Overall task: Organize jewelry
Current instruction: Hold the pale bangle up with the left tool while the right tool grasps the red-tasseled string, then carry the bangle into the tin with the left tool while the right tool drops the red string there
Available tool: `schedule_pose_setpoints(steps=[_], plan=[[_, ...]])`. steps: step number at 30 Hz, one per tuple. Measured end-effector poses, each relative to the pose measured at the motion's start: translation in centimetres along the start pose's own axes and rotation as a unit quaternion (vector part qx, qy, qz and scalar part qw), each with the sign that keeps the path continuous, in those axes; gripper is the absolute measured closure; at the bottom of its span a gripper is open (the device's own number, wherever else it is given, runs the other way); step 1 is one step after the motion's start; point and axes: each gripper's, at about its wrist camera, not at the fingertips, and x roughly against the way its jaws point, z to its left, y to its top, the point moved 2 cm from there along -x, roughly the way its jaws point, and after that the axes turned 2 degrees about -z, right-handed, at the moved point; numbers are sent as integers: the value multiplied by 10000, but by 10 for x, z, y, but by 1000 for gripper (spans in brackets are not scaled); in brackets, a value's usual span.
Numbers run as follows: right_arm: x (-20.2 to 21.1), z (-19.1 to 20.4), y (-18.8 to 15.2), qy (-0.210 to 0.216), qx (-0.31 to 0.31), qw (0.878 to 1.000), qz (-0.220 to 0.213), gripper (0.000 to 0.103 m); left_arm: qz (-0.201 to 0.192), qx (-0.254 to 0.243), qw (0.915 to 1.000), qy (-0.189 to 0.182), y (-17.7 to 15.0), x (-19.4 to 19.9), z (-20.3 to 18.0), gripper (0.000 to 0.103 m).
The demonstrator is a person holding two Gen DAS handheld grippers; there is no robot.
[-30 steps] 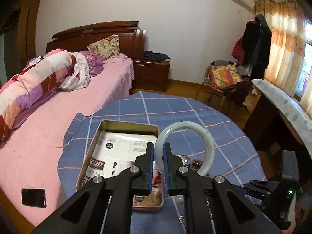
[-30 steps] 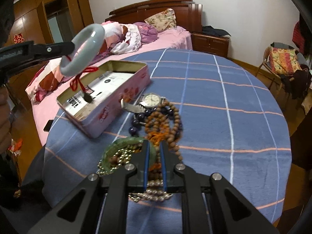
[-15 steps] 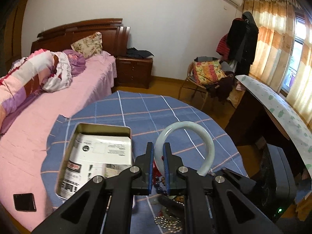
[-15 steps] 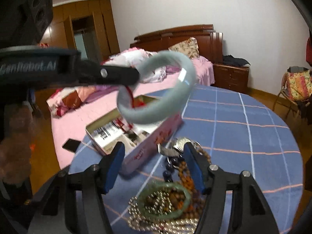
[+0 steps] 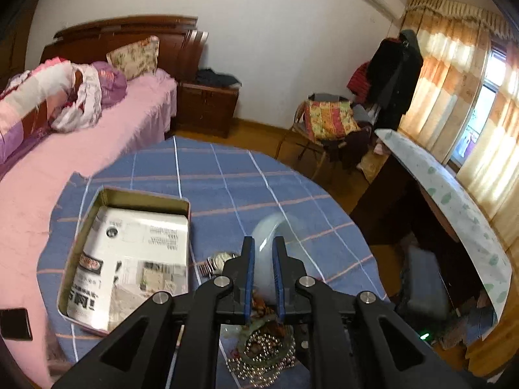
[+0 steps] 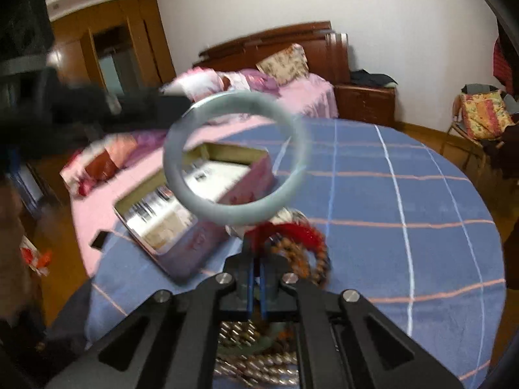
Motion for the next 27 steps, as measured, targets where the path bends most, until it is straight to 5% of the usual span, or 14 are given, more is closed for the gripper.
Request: schedule_pose_setpoints(steps=[3, 11, 24, 27], plan=[[1, -5, -3, -53, -18, 9999, 139, 99, -74, -151, 9998, 103, 2, 2, -2, 103], [21, -20, 5, -199, -43, 9998, -68, 99, -76, -261, 9988, 396, -8, -8, 11, 103], [26, -50, 3, -453, -366, 9982, -157, 99, 1344, -533, 9889, 353, -61, -77, -7, 101], [25, -49, 2, -407, -362, 9984, -155, 99, 1401, -544, 9878, 418, -65, -79, -8, 87]])
